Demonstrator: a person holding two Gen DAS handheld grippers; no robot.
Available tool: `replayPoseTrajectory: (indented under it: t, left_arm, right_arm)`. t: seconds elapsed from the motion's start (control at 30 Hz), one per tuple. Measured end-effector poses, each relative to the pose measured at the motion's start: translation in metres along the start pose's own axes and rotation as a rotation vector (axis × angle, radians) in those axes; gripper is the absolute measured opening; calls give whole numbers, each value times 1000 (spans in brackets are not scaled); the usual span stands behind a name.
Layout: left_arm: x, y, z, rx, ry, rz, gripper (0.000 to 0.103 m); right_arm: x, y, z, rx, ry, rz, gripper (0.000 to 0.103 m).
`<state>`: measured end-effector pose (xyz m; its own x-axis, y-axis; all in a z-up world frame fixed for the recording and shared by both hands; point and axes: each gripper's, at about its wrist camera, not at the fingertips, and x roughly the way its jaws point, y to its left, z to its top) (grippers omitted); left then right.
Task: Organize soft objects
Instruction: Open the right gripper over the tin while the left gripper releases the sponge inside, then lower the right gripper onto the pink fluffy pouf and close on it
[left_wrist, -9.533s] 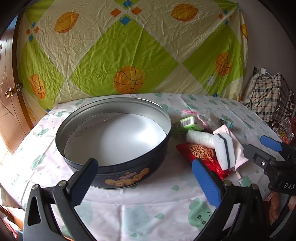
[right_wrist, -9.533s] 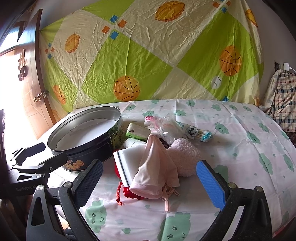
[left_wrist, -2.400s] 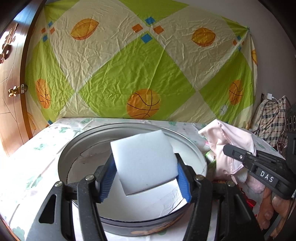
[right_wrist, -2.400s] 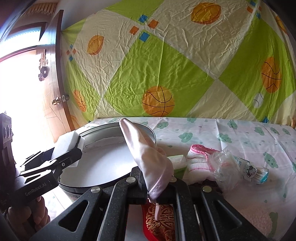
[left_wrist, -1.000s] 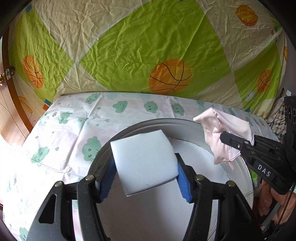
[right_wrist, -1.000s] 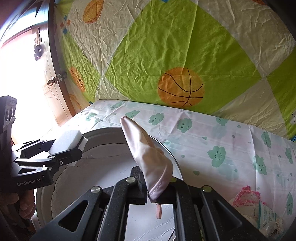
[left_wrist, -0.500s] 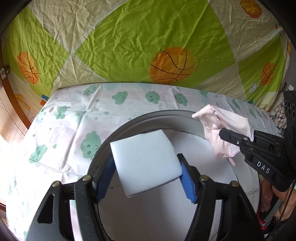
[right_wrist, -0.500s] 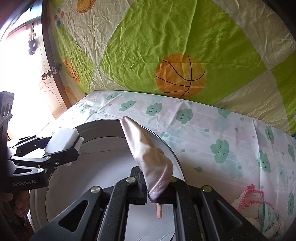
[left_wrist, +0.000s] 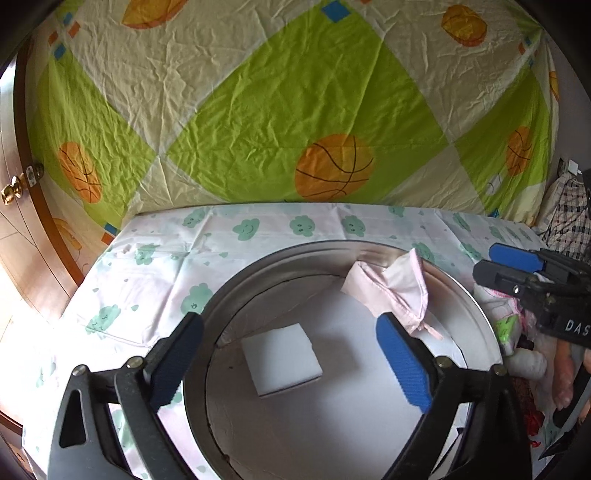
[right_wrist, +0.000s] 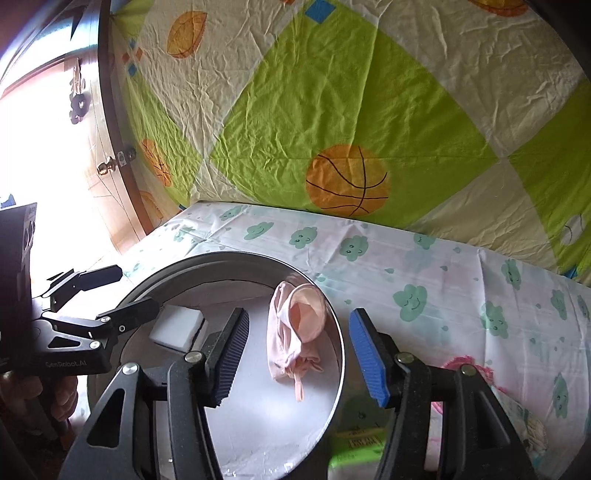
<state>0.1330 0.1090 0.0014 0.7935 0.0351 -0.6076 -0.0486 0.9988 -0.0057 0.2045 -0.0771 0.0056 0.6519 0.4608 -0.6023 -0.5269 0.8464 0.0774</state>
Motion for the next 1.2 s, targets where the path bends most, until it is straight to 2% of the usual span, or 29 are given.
replayPoseTrajectory:
  t: [0.13,0.43,0.67,0.93,1.2]
  left_arm:
    - [-26,-29,-24,33,-59,-19,101]
    - [-61,-91,-67,62,-102,-98,101]
    - [-67,-141,-88,102,-82,-170,101]
    - [-54,-186,-98,148,-24,-214,101]
    - [-33,-204,-101,167,44,-234,101]
  right_arm:
    - [-45,-17,-21,22,-51,2,72]
    - [-121,-67,-99,110,-110,-124,72]
    - [-153,-106,-159,228,-122,-223,72]
    - [-148,-126,-175,265,-78,-257,72]
    - [-127,-131,-177,250,-8,-248,72]
